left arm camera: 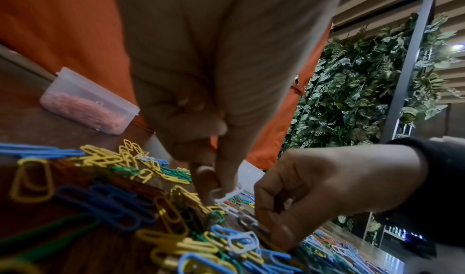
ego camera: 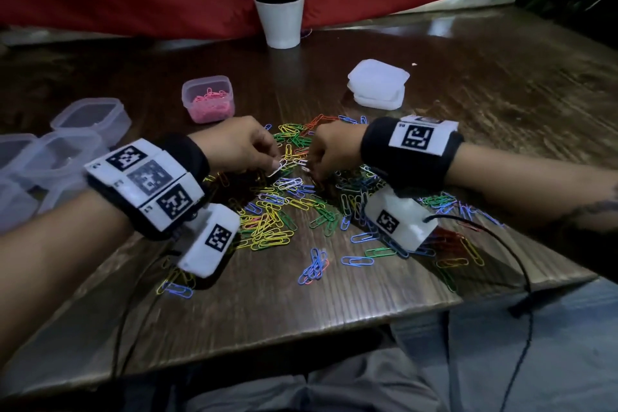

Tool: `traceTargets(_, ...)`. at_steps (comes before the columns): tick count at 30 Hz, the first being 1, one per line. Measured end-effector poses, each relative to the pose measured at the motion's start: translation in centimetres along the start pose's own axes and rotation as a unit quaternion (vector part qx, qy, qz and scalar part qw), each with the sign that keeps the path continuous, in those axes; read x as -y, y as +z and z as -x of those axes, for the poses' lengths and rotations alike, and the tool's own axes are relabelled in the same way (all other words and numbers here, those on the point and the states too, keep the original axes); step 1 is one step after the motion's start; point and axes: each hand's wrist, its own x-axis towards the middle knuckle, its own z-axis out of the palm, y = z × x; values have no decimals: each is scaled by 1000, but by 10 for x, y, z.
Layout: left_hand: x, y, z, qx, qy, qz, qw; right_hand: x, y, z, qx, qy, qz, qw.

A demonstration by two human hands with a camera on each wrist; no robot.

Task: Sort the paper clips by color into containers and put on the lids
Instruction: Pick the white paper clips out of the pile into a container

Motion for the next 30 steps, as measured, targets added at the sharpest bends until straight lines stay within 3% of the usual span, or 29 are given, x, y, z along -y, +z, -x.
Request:
traceTargets(2,1,1,1,3,-15,19,1000,-10,-6,4,-4,13,-102,995)
traceTargets(5,-4,7,3,8,-48,72,996,-25,-15,14,-3,27,-292,956)
traceTargets(7,-10,9,0,9,-73,158,985,-31,-18,21,11,31,-416,909)
traceTargets(9,-16,8,-3,23,-139,278,950,-37,-19,24,40,28,-520,853)
traceTargets(11,-19,6,-5,40,-172,318,932,-41,-20,26,62,24,-576,815)
traceTargets(13,-20,7,-5,34,-137,208,968,-43,-21,27,69,15,-621,780)
traceTargets(15,-20,11,-2,32,-56,-5,998,-42,-22,26,66,12,-649,758)
traceTargets(16,-20,13,-1,28,-25,-98,994,-40,-23,24,64,22,-647,760)
traceTargets(17,-21,14,-1,21,-9,-153,988,-39,-23,21,55,35,-623,780)
traceTargets(20,-26,13,-3,21,-3,-162,987,-26,-18,15,13,44,-361,932)
traceTargets(22,-26,10,-5,31,-18,-104,994,-13,-13,10,-5,34,-169,985)
traceTargets(26,-20,5,-7,44,-70,94,992,5,-2,-4,-43,59,-10,997)
traceTargets(30,-17,1,-7,49,-132,163,977,3,0,-9,-5,62,-47,997)
